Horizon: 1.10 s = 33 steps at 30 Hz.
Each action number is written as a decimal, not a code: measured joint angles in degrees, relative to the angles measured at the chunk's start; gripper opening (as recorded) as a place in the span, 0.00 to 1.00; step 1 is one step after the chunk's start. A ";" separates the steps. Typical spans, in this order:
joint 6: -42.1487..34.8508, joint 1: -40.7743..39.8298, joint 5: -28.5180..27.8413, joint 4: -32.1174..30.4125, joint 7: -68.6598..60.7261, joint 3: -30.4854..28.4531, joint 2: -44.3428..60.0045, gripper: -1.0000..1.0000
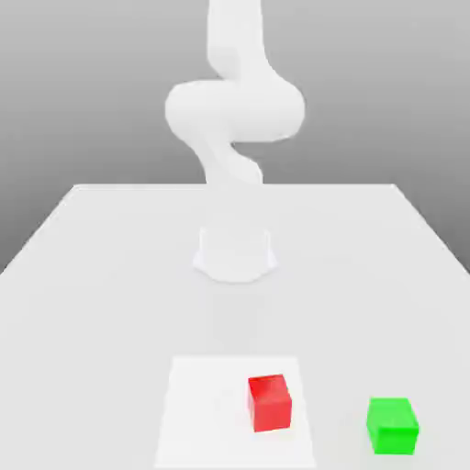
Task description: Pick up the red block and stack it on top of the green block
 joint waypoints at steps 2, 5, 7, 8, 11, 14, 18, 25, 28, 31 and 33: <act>2.23 0.33 0.04 -1.78 -0.36 0.19 4.42 0.50; 5.41 0.83 0.07 -4.31 -0.86 0.46 10.73 0.50; 7.51 1.17 0.07 -5.98 -1.17 0.63 14.90 0.50; 8.55 1.31 0.08 -6.82 -1.34 0.75 16.97 0.50; 11.69 1.72 0.09 -9.32 -1.81 1.11 23.21 0.50; 14.83 2.13 0.03 -11.82 -2.24 1.47 29.44 0.50; 19.02 2.78 -0.19 -15.16 -2.70 1.97 37.75 0.50; 28.62 3.63 -1.35 -17.37 -2.45 1.71 52.29 0.50; 33.14 3.90 -2.03 -16.63 -1.96 1.30 57.65 0.00; 33.14 3.89 -2.09 -16.63 -1.90 1.31 57.65 0.00; 33.14 3.90 -2.16 -16.63 -1.83 1.33 57.65 0.00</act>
